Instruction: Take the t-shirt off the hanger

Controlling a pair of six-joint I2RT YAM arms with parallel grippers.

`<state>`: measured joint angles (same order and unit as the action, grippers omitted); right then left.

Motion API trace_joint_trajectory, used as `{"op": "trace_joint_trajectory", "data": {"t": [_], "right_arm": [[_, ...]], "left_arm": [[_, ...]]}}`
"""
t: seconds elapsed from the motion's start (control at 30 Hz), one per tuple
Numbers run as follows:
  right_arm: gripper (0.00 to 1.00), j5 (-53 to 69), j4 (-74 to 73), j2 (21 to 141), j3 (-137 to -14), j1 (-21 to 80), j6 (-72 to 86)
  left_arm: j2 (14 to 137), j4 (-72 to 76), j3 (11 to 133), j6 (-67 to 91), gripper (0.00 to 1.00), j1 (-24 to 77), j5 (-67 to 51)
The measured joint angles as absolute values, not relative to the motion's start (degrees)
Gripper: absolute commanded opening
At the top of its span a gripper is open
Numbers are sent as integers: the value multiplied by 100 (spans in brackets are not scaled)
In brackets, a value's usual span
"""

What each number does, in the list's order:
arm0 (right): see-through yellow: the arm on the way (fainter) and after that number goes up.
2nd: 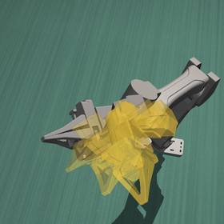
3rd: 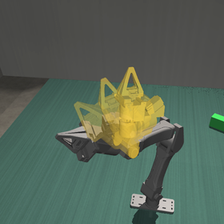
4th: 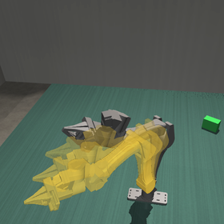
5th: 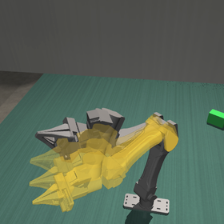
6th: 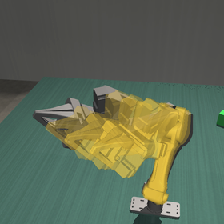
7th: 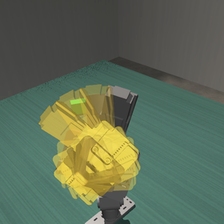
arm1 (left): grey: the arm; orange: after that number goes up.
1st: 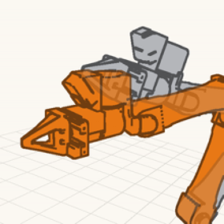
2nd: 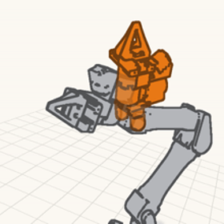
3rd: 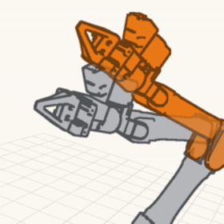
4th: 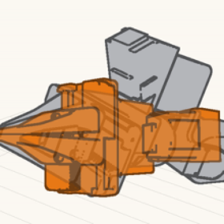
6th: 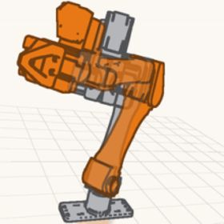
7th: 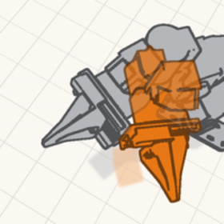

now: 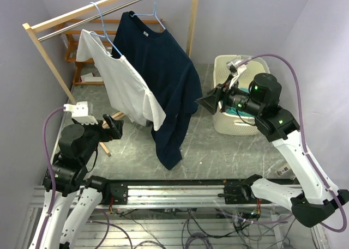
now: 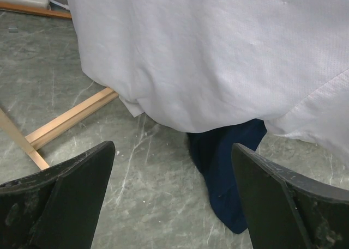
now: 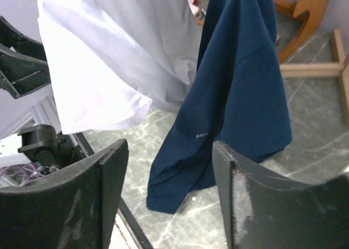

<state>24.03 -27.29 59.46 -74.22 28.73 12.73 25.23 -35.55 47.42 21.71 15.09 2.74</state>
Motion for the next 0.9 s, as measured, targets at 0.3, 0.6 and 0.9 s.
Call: {"op": "trace_joint_trajectory", "data": {"t": [0.3,0.6,0.9], "right_arm": [[66,2593,-2779,6615,-8715,2873,1262],[58,2047,-2971,8053,-10680,2871,1041],[58,1487,-2877,8720,-10923,2899,926]], "left_arm": [[2421,-3566,4742,2200,61,1509,322],[1837,-3557,4742,2191,7,1509,353],[1682,-3562,4742,2185,38,1509,386]]}}
